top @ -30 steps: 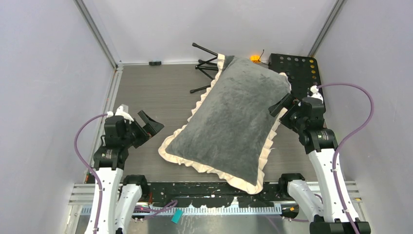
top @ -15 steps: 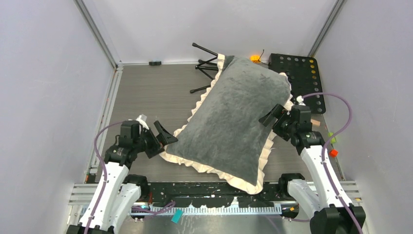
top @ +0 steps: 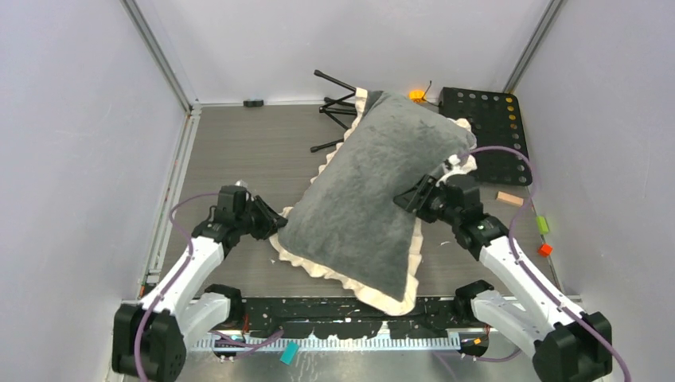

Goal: Remove the pillowcase from the pillow

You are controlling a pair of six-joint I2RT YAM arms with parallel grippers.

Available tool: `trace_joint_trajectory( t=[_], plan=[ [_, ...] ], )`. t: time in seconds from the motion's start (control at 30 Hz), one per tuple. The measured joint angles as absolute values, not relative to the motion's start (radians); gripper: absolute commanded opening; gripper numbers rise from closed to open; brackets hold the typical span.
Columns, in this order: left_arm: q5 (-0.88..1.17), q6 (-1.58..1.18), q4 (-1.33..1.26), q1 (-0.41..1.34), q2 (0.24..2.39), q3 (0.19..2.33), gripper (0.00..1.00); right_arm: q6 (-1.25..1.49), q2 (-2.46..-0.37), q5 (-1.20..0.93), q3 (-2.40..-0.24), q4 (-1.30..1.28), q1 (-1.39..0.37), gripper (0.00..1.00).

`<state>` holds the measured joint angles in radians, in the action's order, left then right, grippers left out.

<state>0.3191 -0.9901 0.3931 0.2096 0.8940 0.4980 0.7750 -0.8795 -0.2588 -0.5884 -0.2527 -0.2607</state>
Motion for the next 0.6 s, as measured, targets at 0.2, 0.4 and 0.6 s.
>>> trace_joint_trajectory(
  t=[0.2,0.4,0.6],
  plan=[
    [0.187,-0.957,0.361,0.156,1.164,0.704,0.0,0.832,-0.969,-0.086,-0.611,-0.142,-0.592,0.61],
    [0.177,-0.879,0.339,-0.039,1.431,1.083,0.67,0.831,-1.129,-0.026,-0.764,-0.163,-0.771,0.94],
    [0.183,-0.77,0.414,-0.057,1.49,1.346,0.99,0.809,-1.018,0.13,-0.874,-0.31,-0.781,0.95]
  ],
)
